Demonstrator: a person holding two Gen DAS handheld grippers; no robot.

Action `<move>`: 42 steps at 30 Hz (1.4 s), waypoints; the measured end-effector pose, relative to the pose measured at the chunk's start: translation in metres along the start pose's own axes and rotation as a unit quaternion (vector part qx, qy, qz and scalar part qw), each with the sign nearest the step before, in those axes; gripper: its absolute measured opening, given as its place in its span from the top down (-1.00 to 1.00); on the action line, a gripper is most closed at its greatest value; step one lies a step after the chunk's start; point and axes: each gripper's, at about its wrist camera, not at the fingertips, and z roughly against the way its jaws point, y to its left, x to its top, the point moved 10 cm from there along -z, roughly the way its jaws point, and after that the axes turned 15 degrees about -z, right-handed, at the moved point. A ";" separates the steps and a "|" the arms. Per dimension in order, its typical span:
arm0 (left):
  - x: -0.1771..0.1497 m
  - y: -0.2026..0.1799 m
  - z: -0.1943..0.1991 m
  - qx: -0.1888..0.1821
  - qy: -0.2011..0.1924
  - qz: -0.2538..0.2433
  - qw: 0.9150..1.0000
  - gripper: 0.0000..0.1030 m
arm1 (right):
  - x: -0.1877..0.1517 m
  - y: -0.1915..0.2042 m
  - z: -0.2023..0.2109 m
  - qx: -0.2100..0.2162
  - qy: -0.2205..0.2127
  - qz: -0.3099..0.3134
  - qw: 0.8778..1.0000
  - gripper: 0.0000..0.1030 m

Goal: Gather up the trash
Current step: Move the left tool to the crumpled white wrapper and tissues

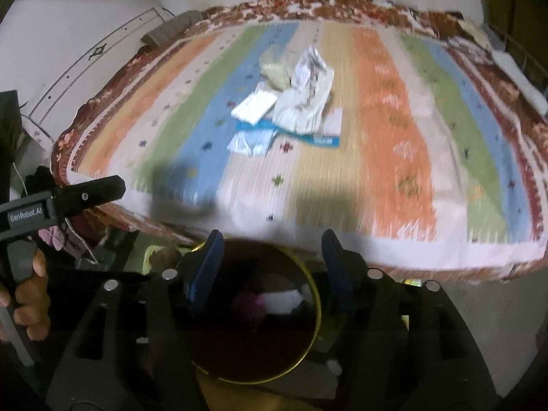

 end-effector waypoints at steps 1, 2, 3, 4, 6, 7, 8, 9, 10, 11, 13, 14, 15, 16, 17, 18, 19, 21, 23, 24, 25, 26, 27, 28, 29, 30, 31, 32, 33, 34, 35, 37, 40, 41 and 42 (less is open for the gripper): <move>0.004 0.000 0.002 0.006 -0.006 -0.006 1.000 -0.81 | 0.004 0.001 0.001 0.000 -0.003 0.002 1.000 -0.19; 0.008 0.000 0.003 0.014 -0.011 -0.015 1.000 -0.84 | 0.008 0.001 0.002 0.000 -0.007 0.004 1.000 -0.21; 0.011 0.001 0.004 0.022 -0.014 -0.021 0.999 -0.87 | 0.012 0.000 0.003 -0.001 -0.013 0.005 1.000 -0.25; 0.013 0.001 0.003 0.026 -0.015 -0.025 0.999 -0.89 | 0.018 0.000 0.007 -0.004 -0.025 0.007 1.000 -0.29; 0.022 0.001 0.002 0.034 -0.017 -0.034 0.999 -0.89 | 0.031 0.000 0.013 -0.012 -0.048 0.017 0.999 -0.45; 0.025 0.002 0.001 0.035 -0.018 -0.036 0.999 -0.89 | 0.035 0.001 0.015 -0.014 -0.054 0.021 0.998 -0.53; 0.030 0.001 0.001 0.034 -0.020 -0.038 0.998 -0.89 | 0.039 0.002 0.017 -0.017 -0.061 0.026 0.998 -0.55; 0.034 0.000 -0.001 0.032 -0.021 -0.039 0.998 -0.89 | 0.045 0.003 0.018 -0.021 -0.069 0.033 0.997 -0.59; 0.036 0.000 -0.002 0.030 -0.021 -0.041 0.999 -0.89 | 0.049 0.004 0.019 -0.023 -0.074 0.037 0.996 -0.65; 0.040 -0.001 -0.004 0.027 -0.021 -0.043 0.998 -0.89 | 0.053 0.005 0.019 -0.023 -0.077 0.041 0.996 -0.68; 0.047 -0.002 -0.006 0.029 -0.022 -0.047 0.998 -0.89 | 0.058 0.008 0.019 -0.019 -0.081 0.046 0.995 -0.76; 0.052 -0.002 -0.008 0.030 -0.025 -0.048 0.998 -0.89 | 0.062 0.010 0.019 -0.018 -0.085 0.050 0.995 -0.79; 0.056 -0.002 -0.009 0.031 -0.027 -0.049 0.998 -0.89 | 0.066 0.011 0.020 -0.017 -0.092 0.052 0.994 -0.83; 0.059 -0.001 -0.010 0.030 -0.028 -0.049 0.998 -0.89 | 0.070 0.012 0.021 -0.015 -0.099 0.053 0.994 -0.83; 0.063 -0.001 -0.011 0.028 -0.029 -0.048 0.998 -0.89 | 0.073 0.014 0.021 -0.014 -0.103 0.055 0.993 -0.83; 0.067 0.000 -0.013 0.026 -0.030 -0.048 0.998 -0.89 | 0.077 0.015 0.021 -0.013 -0.108 0.057 0.992 -0.83; 0.070 0.001 -0.014 0.023 -0.030 -0.047 0.998 -0.89 | 0.082 0.015 0.020 -0.013 -0.110 0.057 0.992 -0.83; 0.077 0.006 -0.019 0.018 -0.028 -0.040 0.999 -0.89 | 0.088 0.015 0.017 -0.009 -0.109 0.055 0.992 -0.83; 0.085 0.010 -0.022 0.016 -0.030 -0.033 0.999 -0.89 | 0.092 0.016 0.014 -0.006 -0.108 0.055 0.993 -0.83; 0.089 0.013 -0.024 0.016 -0.033 -0.029 0.999 -0.89 | 0.097 0.017 0.012 -0.005 -0.110 0.056 0.992 -0.83; 0.094 0.014 -0.026 0.014 -0.035 -0.027 0.999 -0.89 | 0.099 0.018 0.011 -0.004 -0.112 0.057 0.992 -0.83; 0.097 0.016 -0.028 0.013 -0.036 -0.026 0.999 -0.89 | 0.103 0.019 0.011 -0.002 -0.115 0.058 0.992 -0.83; 0.101 0.017 -0.031 0.012 -0.037 -0.026 0.999 -0.89 | 0.105 0.019 0.010 -0.001 -0.117 0.059 0.991 -0.83; 0.104 0.018 -0.033 0.013 -0.036 -0.027 0.999 -0.89 | 0.110 0.019 0.009 0.000 -0.122 0.059 0.991 -0.83; 0.108 0.019 -0.036 0.013 -0.036 -0.028 0.999 -0.89 | 0.112 0.020 0.008 0.000 -0.124 0.058 0.991 -0.83; 0.112 0.019 -0.040 0.014 -0.036 -0.028 0.999 -0.89 | 0.117 0.019 0.006 -0.001 -0.126 0.057 0.990 -0.83; 0.114 0.020 -0.042 0.016 -0.037 -0.029 0.999 -0.89 | 0.120 0.018 0.003 -0.003 -0.126 0.055 0.991 -0.83; 0.117 0.022 -0.046 0.016 -0.036 -0.028 0.999 -0.89 | 0.124 0.017 0.001 -0.005 -0.125 0.052 0.991 -0.83; 0.120 0.023 -0.050 0.013 -0.036 -0.024 0.999 -0.89 | 0.126 0.016 -0.002 -0.004 -0.124 0.051 0.991 -0.83; 0.122 0.024 -0.053 0.008 -0.034 -0.022 0.999 -0.89 | 0.129 0.015 -0.005 -0.004 -0.123 0.052 0.991 -0.83; 0.125 0.024 -0.057 0.002 -0.032 -0.018 0.999 -0.89 | 0.130 0.015 -0.007 -0.006 -0.123 0.052 0.991 -0.83; 0.131 0.025 -0.064 -0.006 -0.033 -0.012 0.999 -0.89 | 0.136 0.013 -0.012 -0.009 -0.123 0.053 0.991 -0.83; 0.139 0.026 -0.073 -0.019 -0.033 -0.001 0.999 -0.88 | 0.146 0.011 -0.019 -0.006 -0.123 0.048 0.991 -0.81; 0.141 0.026 -0.076 -0.025 -0.032 0.002 0.999 -0.88 | 0.150 0.010 -0.021 -0.006 -0.125 0.047 0.991 -0.81; 0.144 0.025 -0.079 -0.030 -0.032 0.005 0.999 -0.87 | 0.152 0.010 -0.023 -0.006 -0.124 0.046 0.991 -0.81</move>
